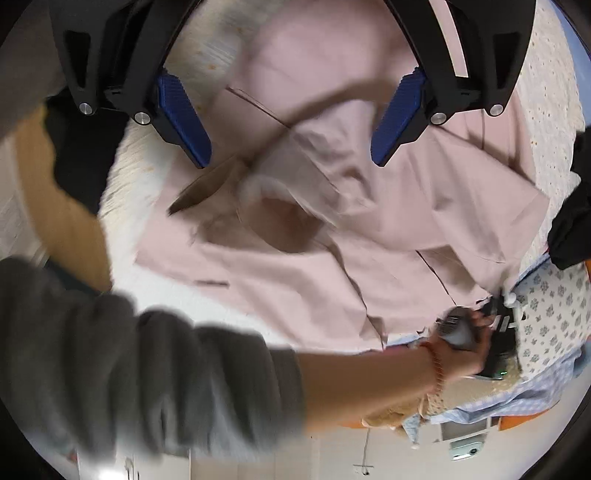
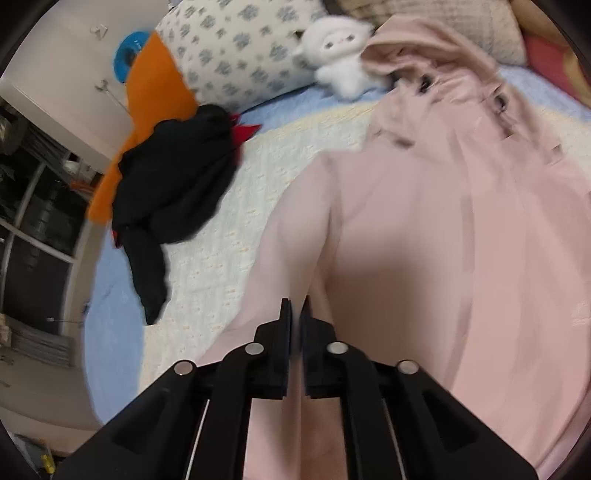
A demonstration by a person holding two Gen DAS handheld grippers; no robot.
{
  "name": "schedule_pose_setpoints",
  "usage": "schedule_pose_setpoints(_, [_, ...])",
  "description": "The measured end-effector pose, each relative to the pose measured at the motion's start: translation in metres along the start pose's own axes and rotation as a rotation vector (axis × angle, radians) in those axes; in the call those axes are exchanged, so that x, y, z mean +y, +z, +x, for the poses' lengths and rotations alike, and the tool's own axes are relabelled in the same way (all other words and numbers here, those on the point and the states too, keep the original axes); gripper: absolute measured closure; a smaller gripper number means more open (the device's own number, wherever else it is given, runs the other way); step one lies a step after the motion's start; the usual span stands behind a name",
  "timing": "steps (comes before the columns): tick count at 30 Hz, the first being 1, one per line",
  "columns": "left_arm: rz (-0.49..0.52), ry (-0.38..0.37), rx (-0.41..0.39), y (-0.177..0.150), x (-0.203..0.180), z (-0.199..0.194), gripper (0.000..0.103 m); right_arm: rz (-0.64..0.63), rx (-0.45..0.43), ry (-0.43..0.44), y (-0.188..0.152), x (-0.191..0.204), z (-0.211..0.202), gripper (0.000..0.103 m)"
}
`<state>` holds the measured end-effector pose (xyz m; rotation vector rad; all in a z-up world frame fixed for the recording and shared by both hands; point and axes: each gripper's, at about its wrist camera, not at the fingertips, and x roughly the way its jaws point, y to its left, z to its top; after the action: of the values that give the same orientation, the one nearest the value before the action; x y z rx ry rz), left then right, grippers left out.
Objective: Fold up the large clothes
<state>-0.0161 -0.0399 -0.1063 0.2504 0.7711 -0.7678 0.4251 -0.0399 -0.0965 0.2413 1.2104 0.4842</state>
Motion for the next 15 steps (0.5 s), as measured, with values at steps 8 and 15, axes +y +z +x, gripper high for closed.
schedule_pose_setpoints(8, [-0.219,0.158,-0.031,0.014,0.103,-0.046,0.008,-0.300,0.024,0.067,-0.125,0.001,-0.092,0.041])
schedule_pose_setpoints(15, [-0.556,0.106,0.069,0.027,0.232,0.010,0.008,-0.621,0.018,-0.004,-0.296,0.013,-0.180,0.040])
